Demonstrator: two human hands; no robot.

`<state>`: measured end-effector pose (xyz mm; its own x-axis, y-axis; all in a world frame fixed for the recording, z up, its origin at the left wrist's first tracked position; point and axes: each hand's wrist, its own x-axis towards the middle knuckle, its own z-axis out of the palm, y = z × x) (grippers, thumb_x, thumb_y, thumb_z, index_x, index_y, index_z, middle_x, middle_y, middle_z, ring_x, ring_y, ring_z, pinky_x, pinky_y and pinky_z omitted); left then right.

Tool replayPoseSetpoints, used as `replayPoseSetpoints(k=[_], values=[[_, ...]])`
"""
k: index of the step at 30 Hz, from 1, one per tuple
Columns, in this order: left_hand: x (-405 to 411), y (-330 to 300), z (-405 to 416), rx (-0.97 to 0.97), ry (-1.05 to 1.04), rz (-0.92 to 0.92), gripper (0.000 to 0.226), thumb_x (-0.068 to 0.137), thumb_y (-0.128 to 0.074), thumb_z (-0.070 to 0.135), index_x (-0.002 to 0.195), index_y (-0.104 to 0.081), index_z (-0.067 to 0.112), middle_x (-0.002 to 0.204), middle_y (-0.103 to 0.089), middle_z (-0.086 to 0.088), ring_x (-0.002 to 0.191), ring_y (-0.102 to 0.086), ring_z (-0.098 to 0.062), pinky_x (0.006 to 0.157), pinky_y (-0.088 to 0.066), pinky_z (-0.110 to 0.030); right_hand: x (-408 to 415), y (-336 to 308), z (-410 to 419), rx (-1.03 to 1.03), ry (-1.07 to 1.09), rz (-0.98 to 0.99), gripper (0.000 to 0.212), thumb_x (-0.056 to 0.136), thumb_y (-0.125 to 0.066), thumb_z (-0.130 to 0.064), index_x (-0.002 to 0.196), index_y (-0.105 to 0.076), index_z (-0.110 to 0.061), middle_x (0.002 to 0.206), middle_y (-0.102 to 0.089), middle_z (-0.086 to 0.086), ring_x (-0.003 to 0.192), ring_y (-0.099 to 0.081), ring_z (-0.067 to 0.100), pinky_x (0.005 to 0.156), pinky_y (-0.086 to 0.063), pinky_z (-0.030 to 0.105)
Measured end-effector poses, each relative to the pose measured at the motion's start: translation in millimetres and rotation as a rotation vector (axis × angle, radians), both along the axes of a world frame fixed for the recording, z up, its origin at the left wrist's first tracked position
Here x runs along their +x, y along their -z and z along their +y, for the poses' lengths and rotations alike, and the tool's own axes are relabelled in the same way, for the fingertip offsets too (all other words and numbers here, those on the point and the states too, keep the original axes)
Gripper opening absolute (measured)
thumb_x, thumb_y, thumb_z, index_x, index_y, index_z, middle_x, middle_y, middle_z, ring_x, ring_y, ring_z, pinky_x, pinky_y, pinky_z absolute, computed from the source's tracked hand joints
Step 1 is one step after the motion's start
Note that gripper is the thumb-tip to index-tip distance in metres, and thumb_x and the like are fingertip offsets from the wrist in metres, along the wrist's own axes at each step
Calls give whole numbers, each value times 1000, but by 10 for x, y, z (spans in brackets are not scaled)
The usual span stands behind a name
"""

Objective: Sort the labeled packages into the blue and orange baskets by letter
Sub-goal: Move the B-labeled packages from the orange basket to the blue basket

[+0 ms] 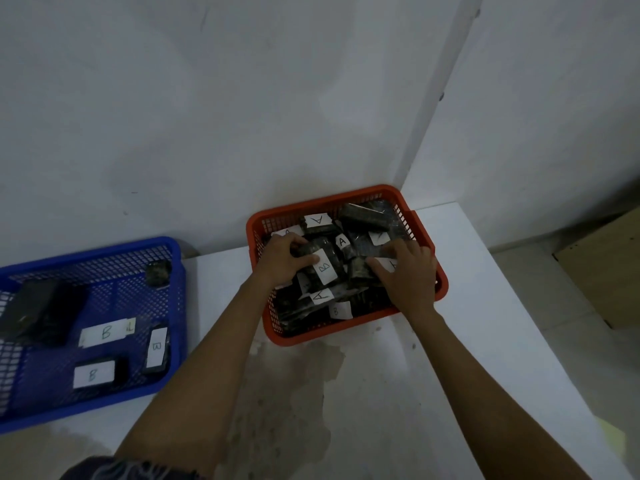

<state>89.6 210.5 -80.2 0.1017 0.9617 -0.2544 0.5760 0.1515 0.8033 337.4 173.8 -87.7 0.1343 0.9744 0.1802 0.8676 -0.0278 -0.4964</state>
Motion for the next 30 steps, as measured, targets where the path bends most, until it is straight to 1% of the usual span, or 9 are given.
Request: replayPoseSetpoints(k=[3,8,10,13,16,18,22,26,30], values=[[-48,-78,-72,23,-69,-56,39,78,-77,29,110,-62,13,109,-62,1,97,-57,-12,69,-40,-13,10,-69,-7,8,-24,13,36,85,-64,-51,103,-63,-20,109,-62,2,100,-48,20,91,-38,36],[-252,-230,-271,145,-293,-157,34,77,-77,36,103,-59,22,99,-62,10,84,-58,2,62,-44,-9,-134,-188,-126,53,-58,22,35,84,-64,-51,102,-63,-21,104,-62,-1,100,-51,19,91,-42,41],[-390,-322,-376,172,-391,-256,36,78,-76,34,106,-57,23,100,-64,6,86,-62,-3,67,-52,-15,-304,-241,-202,93,-118,56,29,85,-63,-48,97,-62,-21,98,-62,-2,96,-53,19,87,-44,39],[-722,-431,-607,141,-545,-387,41,81,-74,28,117,-59,15,105,-65,-8,94,-65,-18,77,-58,-35,-710,-285,-340,121,-258,119,23,86,-65,-43,93,-63,-21,89,-62,-5,87,-53,14,80,-45,35],[-1205,-500,-968,133,-612,-438,18,84,-70,23,102,-66,19,98,-68,-1,85,-67,-7,67,-58,-22,-1207,-263,-474,54,-393,175,30,88,-65,-42,106,-65,-18,93,-63,-2,89,-54,15,82,-47,34],[-1570,-526,-1248,144,-658,-371,6,86,-67,24,90,-66,28,92,-69,7,80,-66,0,62,-54,-15,-1523,-216,-546,-33,-428,181,40,90,-62,-43,120,-61,-16,105,-63,3,99,-56,21,87,-48,37],[-2255,-460,-1728,81,-815,-307,4,88,-63,20,86,-66,18,90,-69,-2,87,-66,-20,78,-57,-36,-1959,-116,-655,-185,-384,237,54,93,-58,-43,138,-48,-15,122,-59,10,108,-59,27,93,-50,40],[-2613,-283,-1889,30,-891,-289,14,87,-64,19,75,-61,25,88,-68,-3,85,-66,-19,79,-58,-37,-2058,-20,-692,-186,-291,216,51,95,-56,-36,139,-46,-13,123,-57,14,109,-59,32,93,-49,47],[-2691,-25,-1728,-37,-861,-259,7,88,-65,19,86,-64,13,99,-69,-13,94,-66,-29,87,-56,-46,-2066,30,-682,-152,-291,195,43,94,-59,-28,133,-51,-10,116,-61,15,104,-60,30,88,-50,40]])
